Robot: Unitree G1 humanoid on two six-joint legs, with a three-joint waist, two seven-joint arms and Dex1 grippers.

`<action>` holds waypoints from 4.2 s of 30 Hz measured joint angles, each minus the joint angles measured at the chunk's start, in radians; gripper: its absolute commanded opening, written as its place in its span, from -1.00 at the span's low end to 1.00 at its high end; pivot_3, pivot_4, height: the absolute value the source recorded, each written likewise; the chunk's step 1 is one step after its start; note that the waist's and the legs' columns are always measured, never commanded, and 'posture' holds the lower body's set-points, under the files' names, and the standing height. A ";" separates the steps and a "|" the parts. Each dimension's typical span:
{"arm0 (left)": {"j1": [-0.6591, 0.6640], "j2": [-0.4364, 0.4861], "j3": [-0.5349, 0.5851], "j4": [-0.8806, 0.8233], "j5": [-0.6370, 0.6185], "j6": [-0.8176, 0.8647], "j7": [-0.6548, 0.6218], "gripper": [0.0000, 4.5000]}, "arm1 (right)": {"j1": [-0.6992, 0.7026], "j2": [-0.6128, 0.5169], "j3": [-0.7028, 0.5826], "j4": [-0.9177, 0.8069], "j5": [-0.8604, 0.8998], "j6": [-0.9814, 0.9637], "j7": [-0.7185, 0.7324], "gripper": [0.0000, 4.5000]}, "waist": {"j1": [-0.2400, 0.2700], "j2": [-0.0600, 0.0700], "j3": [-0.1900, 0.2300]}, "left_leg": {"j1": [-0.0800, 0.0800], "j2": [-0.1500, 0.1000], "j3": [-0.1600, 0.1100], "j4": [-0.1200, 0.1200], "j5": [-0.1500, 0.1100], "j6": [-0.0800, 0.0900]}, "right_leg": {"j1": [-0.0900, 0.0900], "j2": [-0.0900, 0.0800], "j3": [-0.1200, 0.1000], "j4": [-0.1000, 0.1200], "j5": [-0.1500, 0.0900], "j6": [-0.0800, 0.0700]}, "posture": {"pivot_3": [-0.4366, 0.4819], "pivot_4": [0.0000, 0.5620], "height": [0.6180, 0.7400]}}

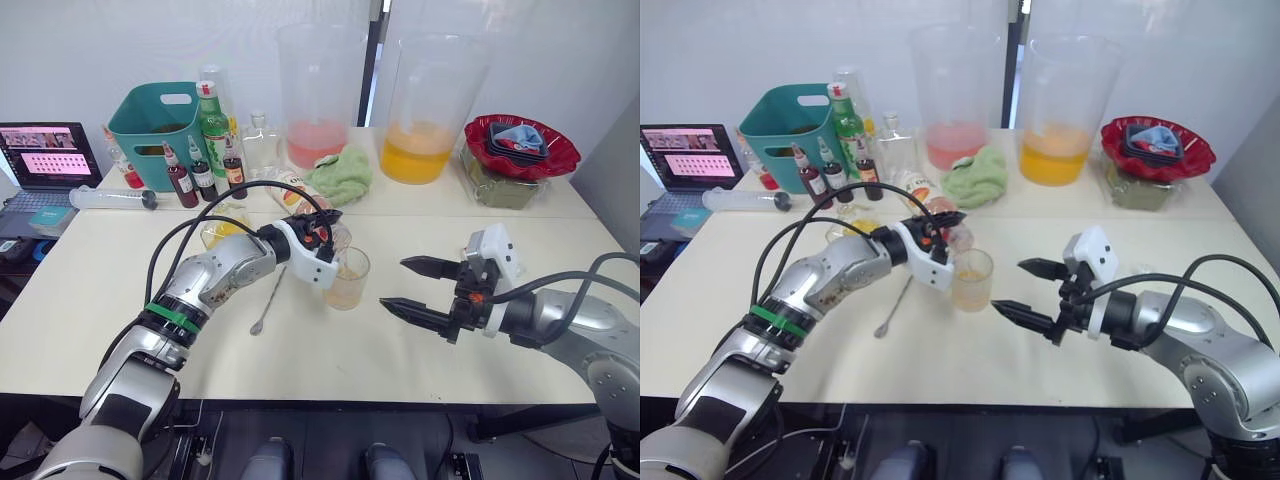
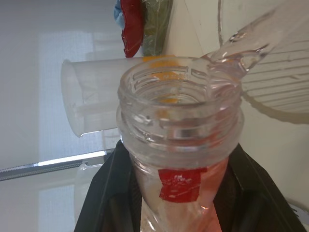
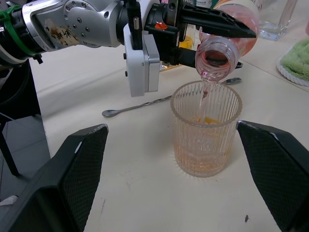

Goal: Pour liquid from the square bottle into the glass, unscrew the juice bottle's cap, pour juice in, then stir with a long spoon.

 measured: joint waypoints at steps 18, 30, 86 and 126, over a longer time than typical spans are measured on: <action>-0.010 -0.051 0.021 0.001 -0.146 0.079 -0.077 -0.37 | -0.011 0.008 0.013 0.002 -0.002 0.000 0.001 0.99 | -0.001 0.000 0.000 | 0.000 0.000 0.000 0.000 0.000 0.000 | 0.000 0.000 0.000 0.000 0.000 0.000 | -0.05 -0.47 1.00; 0.018 -0.110 0.167 -0.112 -0.467 0.315 -0.241 -0.37 | -0.053 0.008 0.027 0.044 -0.010 0.000 0.037 0.99 | -0.004 0.000 0.000 | 0.000 0.000 -0.001 0.001 0.000 0.000 | 0.000 0.000 0.000 0.001 0.000 0.000 | -0.05 -0.47 1.00; 0.125 0.295 0.738 0.120 -1.181 0.961 -0.399 -0.37 | -0.198 -0.022 0.116 0.338 -0.218 -0.178 0.353 0.99 | -0.012 -0.002 -0.001 | 0.001 0.001 -0.001 0.000 0.000 -0.001 | -0.002 0.000 0.000 0.002 0.000 -0.001 | -0.05 -0.47 1.00; 0.254 0.549 0.908 -0.441 -1.474 1.235 -0.561 0.99 | -0.415 -0.009 0.138 0.580 -0.230 -0.197 0.482 1.00 | -0.029 -0.004 0.000 | 0.001 0.003 0.000 -0.001 0.000 -0.001 | -0.002 0.001 0.001 0.002 0.000 -0.001 | -0.05 -0.47 1.00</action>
